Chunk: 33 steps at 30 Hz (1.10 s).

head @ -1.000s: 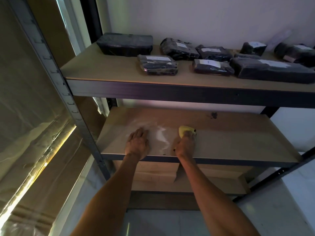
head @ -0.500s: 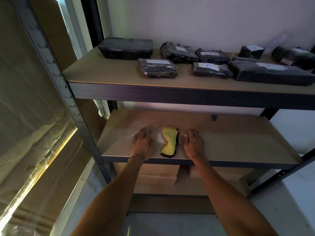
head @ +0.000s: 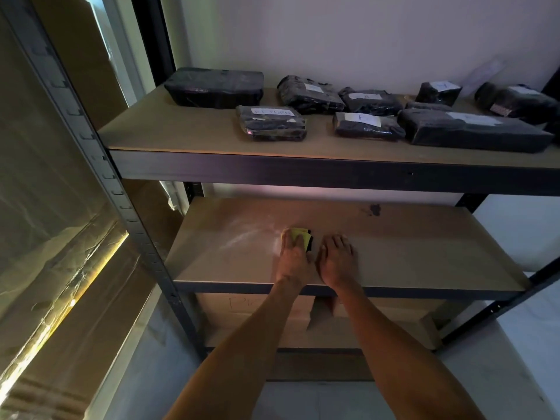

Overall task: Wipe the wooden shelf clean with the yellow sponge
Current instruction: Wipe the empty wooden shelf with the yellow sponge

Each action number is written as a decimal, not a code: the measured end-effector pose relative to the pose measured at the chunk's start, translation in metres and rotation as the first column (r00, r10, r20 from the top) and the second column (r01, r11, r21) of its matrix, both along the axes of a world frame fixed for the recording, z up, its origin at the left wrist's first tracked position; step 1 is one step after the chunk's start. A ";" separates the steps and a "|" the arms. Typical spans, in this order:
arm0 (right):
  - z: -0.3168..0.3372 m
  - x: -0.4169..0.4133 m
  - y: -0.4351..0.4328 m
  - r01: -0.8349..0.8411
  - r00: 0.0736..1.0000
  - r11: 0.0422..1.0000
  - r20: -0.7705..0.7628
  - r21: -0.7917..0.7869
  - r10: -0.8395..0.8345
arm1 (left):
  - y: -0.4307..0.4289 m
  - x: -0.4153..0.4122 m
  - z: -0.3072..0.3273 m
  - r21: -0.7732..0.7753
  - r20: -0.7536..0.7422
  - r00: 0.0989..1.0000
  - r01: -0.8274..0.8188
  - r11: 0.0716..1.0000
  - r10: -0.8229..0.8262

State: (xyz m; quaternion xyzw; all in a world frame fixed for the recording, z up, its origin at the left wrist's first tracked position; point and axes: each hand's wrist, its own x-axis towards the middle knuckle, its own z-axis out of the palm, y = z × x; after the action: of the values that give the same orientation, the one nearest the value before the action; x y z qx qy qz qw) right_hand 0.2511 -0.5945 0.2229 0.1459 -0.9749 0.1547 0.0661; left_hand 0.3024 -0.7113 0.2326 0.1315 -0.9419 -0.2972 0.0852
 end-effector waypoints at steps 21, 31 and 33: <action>0.002 0.001 -0.007 0.027 0.996 0.997 0.086 0.071 -0.033 | -0.183 0.088 0.022 -0.053 0.048 0.872 -0.485 0.873 0.487; -0.001 -0.001 -0.007 0.032 0.997 0.997 0.065 0.073 -0.037 | -0.119 0.064 0.001 -0.349 0.159 0.968 -0.128 0.928 0.193; -0.003 -0.002 -0.005 0.033 0.998 0.997 0.054 0.067 -0.037 | -0.130 0.061 0.005 -0.309 0.156 0.965 -0.153 0.939 0.209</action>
State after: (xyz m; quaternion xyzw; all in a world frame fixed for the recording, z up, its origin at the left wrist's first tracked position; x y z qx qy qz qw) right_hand 0.2495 -0.5999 0.2201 0.1267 -0.9833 0.1250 0.0370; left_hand 0.3630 -0.8408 0.2377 0.2310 -0.9632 -0.1310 0.0422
